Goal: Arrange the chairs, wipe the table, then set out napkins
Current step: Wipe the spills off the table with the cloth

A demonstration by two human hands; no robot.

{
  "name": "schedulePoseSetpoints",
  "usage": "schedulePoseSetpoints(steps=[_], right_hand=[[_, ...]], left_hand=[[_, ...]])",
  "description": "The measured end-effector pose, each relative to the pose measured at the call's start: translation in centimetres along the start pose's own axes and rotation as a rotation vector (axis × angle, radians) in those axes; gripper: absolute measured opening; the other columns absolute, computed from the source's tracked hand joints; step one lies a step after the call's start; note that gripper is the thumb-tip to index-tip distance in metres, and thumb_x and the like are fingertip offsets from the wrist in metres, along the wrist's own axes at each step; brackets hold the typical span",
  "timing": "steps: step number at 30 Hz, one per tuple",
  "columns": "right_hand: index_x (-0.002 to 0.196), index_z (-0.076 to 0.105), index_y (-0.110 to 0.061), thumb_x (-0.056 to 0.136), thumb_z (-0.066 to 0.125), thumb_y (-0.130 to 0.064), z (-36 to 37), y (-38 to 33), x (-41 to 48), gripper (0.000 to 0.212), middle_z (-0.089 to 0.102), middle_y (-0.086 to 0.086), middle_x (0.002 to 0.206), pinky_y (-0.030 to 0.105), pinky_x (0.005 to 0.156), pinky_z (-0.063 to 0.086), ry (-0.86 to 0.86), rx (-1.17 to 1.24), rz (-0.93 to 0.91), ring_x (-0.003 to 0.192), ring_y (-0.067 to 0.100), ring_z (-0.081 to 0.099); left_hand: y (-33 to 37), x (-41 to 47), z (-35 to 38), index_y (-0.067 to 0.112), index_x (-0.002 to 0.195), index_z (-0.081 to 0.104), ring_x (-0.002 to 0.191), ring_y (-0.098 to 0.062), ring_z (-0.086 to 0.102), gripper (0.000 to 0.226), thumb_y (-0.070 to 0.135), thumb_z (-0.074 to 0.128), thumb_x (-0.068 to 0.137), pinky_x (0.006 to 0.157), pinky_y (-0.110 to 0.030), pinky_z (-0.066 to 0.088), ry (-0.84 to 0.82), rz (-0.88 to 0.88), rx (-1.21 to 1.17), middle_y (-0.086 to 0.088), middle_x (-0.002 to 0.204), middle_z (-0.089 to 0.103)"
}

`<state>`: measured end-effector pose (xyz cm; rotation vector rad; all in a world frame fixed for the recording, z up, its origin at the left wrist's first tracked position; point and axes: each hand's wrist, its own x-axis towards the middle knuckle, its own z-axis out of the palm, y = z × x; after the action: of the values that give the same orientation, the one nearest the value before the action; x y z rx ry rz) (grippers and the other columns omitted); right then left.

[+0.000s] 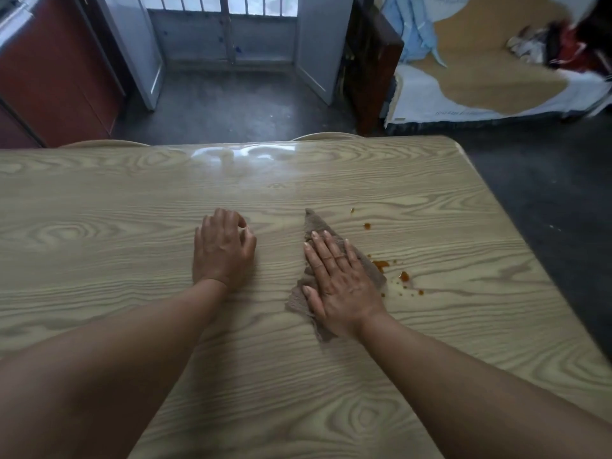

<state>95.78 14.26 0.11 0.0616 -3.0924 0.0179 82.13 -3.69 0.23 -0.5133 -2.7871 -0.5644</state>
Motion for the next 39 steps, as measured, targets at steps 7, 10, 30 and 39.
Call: schedulePoseSetpoints(steps=[7, 10, 30, 39], right_hand=[[0.151, 0.032, -0.011, 0.09, 0.033, -0.045, -0.3, 2.5, 2.5, 0.07, 0.024, 0.006, 0.159, 0.047, 0.114, 0.018, -0.011, -0.012, -0.057, 0.148, 0.024, 0.019], [0.152, 0.027, -0.011, 0.091, 0.025, -0.046, -0.3, 3.0, 4.0, 0.07, 0.019, 0.006, 0.161, 0.046, 0.116, 0.015, -0.025, -0.022, 0.008, 0.149, 0.023, 0.013], [0.154, 0.001, -0.003, 0.096, 0.031, -0.046, -0.5, 1.8, 6.0, 0.078, -0.013, 0.021, 0.159, 0.056, 0.117, -0.007, -0.081, 0.107, 0.811, 0.146, 0.039, -0.015], [0.153, -0.008, -0.01, 0.098, 0.016, -0.048, -1.2, 3.7, 0.2, 0.071, -0.018, 0.014, 0.16, 0.056, 0.115, -0.013, -0.198, -0.031, 0.51, 0.146, 0.032, -0.021]], left_hand=[[0.3, 0.1, -0.4, 0.018, 0.093, 0.058, 0.086, -0.03, 0.051, 0.027, 0.036, 0.04, 0.083, 0.074, -0.04, 0.042, -0.063, 0.22, 0.002, -0.004, 0.095, 0.056], [0.2, 0.2, -0.3, 0.018, 0.093, 0.058, 0.087, -0.028, 0.051, 0.029, 0.037, 0.039, 0.084, 0.075, -0.04, 0.04, -0.073, 0.214, 0.019, -0.003, 0.095, 0.056], [1.0, 0.4, -0.6, 0.014, 0.117, 0.059, 0.092, -0.035, 0.053, 0.049, 0.041, 0.034, 0.084, 0.082, -0.044, 0.04, -0.131, 0.14, 0.06, -0.013, 0.101, 0.056], [3.4, 0.0, -0.7, 0.015, 0.138, 0.045, 0.11, -0.036, 0.049, 0.045, 0.025, 0.04, 0.094, 0.09, -0.046, 0.038, -0.304, 0.074, 0.399, -0.015, 0.126, 0.051]])
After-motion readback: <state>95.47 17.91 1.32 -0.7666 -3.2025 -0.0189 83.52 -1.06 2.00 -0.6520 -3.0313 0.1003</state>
